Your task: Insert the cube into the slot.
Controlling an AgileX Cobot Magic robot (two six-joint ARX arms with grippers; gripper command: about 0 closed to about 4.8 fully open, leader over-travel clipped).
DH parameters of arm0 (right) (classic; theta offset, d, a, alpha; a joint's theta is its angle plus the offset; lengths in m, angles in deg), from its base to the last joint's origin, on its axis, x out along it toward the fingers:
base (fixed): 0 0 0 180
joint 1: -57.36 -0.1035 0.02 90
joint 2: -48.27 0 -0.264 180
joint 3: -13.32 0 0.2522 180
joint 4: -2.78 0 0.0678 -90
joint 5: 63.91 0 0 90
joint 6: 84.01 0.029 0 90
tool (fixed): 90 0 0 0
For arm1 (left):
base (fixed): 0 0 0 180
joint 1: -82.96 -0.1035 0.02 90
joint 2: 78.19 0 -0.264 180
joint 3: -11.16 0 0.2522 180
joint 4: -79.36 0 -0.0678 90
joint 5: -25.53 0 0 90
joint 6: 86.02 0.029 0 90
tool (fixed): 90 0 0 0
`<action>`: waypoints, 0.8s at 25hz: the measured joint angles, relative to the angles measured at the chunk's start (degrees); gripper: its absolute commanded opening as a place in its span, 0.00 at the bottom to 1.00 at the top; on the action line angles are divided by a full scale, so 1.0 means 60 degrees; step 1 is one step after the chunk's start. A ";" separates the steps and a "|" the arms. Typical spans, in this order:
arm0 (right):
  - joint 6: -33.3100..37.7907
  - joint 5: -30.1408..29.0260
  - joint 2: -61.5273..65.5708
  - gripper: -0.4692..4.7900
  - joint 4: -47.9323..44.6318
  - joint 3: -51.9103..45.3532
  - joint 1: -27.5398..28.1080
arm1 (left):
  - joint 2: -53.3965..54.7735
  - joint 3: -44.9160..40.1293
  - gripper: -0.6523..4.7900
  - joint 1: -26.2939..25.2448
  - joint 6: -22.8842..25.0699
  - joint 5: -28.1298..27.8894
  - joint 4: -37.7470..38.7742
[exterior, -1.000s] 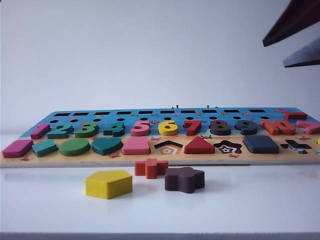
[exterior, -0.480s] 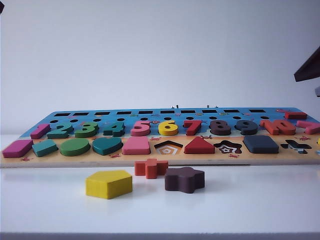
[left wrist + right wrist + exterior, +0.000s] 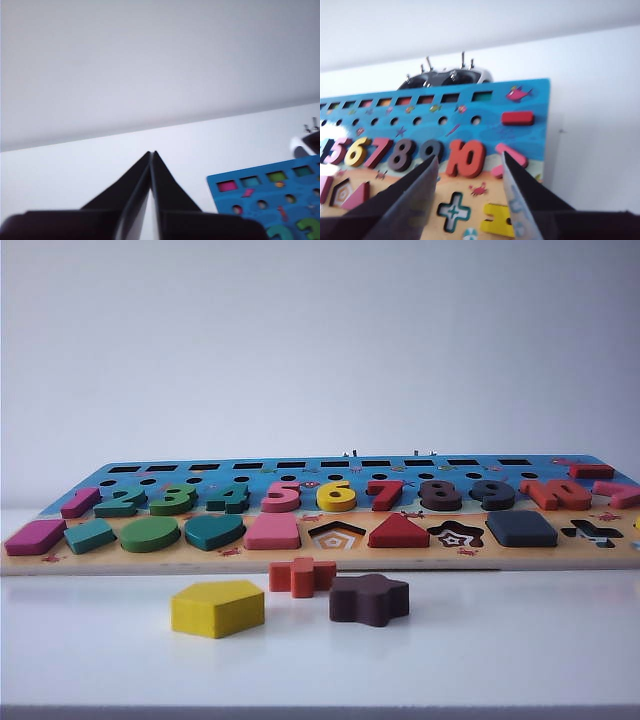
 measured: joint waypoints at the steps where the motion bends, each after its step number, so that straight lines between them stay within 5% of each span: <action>1: -0.0011 0.0033 -0.0186 0.54 0.0018 -0.0036 0.0109 | -0.0171 -0.0295 0.13 -0.0124 0.0055 -0.0175 -0.0200; 11: -0.0040 0.0106 -0.1424 0.54 0.0178 -0.0623 0.1056 | -0.1683 -0.3034 0.13 -0.0805 0.0310 -0.1075 -0.0412; 20: -0.0040 0.0262 -0.1599 0.54 0.0313 -0.1253 0.1282 | -0.1687 -0.3053 0.13 -0.0820 0.0295 -0.1158 0.0317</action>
